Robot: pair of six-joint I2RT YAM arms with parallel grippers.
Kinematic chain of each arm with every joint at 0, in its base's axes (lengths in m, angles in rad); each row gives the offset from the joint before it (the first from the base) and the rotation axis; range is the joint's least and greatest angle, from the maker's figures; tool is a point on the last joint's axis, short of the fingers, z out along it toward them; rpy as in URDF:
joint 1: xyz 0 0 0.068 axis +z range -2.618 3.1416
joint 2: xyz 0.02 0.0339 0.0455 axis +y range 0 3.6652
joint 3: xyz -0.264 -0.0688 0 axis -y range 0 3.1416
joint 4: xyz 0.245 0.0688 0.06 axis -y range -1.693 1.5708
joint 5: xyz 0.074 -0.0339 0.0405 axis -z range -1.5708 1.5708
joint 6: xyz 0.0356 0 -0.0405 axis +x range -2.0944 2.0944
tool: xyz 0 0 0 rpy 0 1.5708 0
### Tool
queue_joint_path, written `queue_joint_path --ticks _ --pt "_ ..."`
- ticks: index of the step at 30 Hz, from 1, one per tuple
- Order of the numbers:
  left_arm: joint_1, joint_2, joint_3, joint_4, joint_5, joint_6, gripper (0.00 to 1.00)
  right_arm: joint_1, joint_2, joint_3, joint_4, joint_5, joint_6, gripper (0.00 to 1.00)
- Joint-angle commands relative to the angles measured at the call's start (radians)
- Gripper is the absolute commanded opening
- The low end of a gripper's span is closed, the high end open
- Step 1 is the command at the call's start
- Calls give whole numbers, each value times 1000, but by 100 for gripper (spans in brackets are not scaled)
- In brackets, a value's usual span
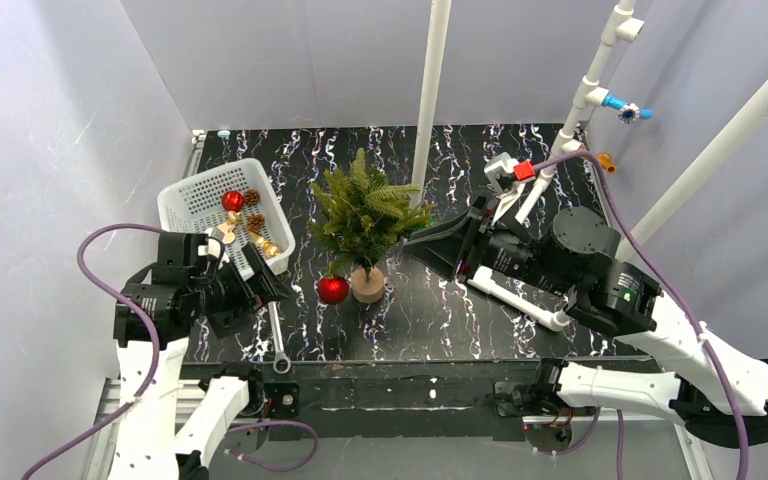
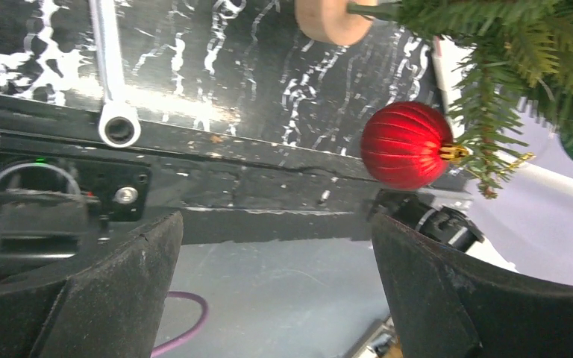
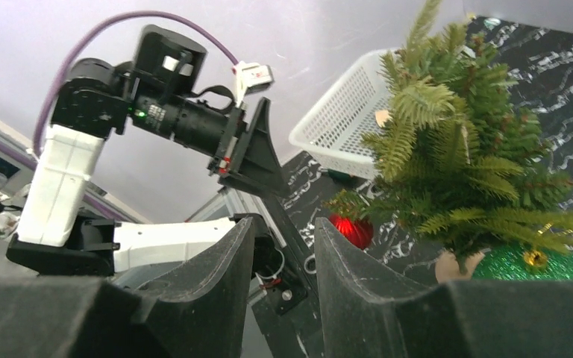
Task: Decorate the small christmas tree
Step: Hang the decoration item on the Christmas tree, then pick up the decoration item from the storage box.
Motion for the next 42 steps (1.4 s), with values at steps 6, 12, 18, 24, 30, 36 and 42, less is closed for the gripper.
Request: queue_joint_path --ticks 6,12,18,24,30,36,42 --pt "-24 137 163 -152 -245 159 98 -3 46 232 -343 182 -38 46" --pt "37 299 239 -102 -438 250 98 -3 -25 157 -360 258 9 47" --pt "231 466 254 28 -263 253 98 -3 -57 145 -392 280 26 47" --pt "302 666 255 151 -112 169 89 -3 -99 98 -386 279 27 47" --pt "304 827 281 279 -113 115 70 -3 -154 47 -442 328 73 47" --pt "307 974 350 327 -154 90 67 -2 -206 12 -507 373 132 46" --pt "306 1060 364 387 -242 84 75 -3 -230 -2 -507 410 155 46"
